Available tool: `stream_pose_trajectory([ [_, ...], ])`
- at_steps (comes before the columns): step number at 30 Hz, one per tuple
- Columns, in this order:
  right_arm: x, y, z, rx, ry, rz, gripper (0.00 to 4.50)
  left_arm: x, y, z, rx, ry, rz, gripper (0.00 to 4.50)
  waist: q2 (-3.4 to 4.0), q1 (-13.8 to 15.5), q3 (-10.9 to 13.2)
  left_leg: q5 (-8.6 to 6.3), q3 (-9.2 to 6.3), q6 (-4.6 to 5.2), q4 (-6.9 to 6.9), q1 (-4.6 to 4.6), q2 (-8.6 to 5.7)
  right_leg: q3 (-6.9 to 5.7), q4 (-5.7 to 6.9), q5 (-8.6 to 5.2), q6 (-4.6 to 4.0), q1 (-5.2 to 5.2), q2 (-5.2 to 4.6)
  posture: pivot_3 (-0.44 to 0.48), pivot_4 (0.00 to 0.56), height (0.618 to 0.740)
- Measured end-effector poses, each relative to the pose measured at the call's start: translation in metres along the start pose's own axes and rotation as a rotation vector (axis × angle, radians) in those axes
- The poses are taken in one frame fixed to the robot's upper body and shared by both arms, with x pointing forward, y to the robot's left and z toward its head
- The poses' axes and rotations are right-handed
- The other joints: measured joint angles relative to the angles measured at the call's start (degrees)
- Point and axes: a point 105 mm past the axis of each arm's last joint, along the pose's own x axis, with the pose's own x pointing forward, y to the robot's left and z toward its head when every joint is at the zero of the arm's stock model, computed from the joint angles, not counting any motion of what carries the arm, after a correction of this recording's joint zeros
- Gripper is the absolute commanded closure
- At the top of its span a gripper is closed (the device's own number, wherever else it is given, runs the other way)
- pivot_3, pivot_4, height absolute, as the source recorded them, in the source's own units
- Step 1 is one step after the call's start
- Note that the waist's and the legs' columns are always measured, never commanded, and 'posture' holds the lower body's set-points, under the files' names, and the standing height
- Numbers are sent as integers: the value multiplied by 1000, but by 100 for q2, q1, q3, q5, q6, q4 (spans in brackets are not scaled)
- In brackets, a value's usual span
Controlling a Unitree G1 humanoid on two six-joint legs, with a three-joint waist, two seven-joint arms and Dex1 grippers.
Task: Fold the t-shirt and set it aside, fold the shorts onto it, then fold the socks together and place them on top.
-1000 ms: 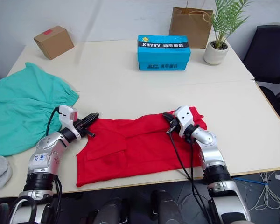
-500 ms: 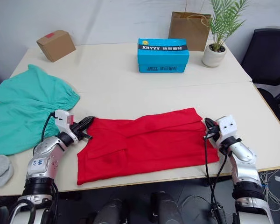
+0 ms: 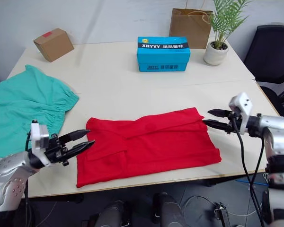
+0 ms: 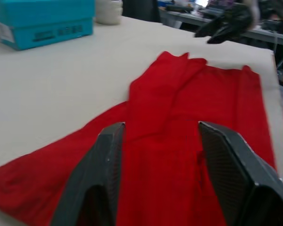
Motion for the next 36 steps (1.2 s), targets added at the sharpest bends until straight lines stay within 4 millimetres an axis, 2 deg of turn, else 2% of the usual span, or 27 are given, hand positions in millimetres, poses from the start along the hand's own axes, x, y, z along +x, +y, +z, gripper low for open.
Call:
stream_pose_trajectory([
  [2, 9, -5, 0, 4, 107, 40, 141, -4, -15, 1, 10, 14, -70, 520, 1, -6, 0, 11, 3, 16, -1, -3, 1, 1, 3, 1, -2, -7, 0, 0, 150, 740],
  [3, 11, -7, -1, 7, 147, 57, 0, -5, -23, -1, 7, 26, -107, 139, 1, -14, 0, 14, 5, 9, -5, -7, 1, 2, 5, 1, -4, -13, 0, 0, 150, 740],
  [4, 13, -8, -2, 14, 183, 68, 0, -6, -31, -2, 5, 33, -146, 43, 1, -14, 0, 23, 6, -16, -6, -7, 2, 2, 7, -1, -7, -17, 0, 0, 150, 740],
  [8, 50, -16, -1, 64, 244, 27, 0, -8, -46, -3, -20, 16, -193, 43, 1, -59, 1, 22, 7, -30, -3, -12, 10, 1, 11, -6, -16, -24, 7, 0, 150, 740],
  [15, 68, -27, 7, 83, 278, -88, 0, -10, -47, -4, -26, 19, -186, 43, 2, -131, 1, 20, 6, -19, 7, -16, 8, 3, 11, -2, -12, -21, 1, 0, 150, 740],
  [18, 66, -20, 8, 105, 320, -13, 648, -9, -46, -4, -24, 19, -184, 0, 2, -141, 0, 20, 5, -17, 3, -15, 10, 1, 14, -2, -12, -20, 1, 0, 150, 740],
  [24, 61, 3, 4, 189, 389, 192, 2691, -9, -45, -4, -21, 19, -175, 0, 3, -156, 0, 20, 5, -18, 0, -12, 13, -1, 19, -4, -16, -21, 2, 0, 150, 740],
  [29, 60, 5, 0, 193, 412, 209, 4471, -9, -43, -4, -5, 20, -168, 0, 3, -151, 0, 20, 5, -19, 4, -12, 11, 0, 20, -3, -16, -21, 2, 0, 150, 740],
  [32, 61, 4, 0, 137, 404, 214, 4493, -9, -40, -3, 9, 16, -163, 0, 3, -154, 0, 21, 5, -20, 5, -12, 11, 0, 21, -3, -16, -21, 2, 0, 150, 740],
  [36, 66, -6, 7, -28, 378, 149, 4493, -10, -31, -5, 20, 13, -124, 0, 3, -169, 0, 22, 7, -23, 6, -11, 10, 1, 24, -3, -17, -21, 2, 0, 150, 740],
])
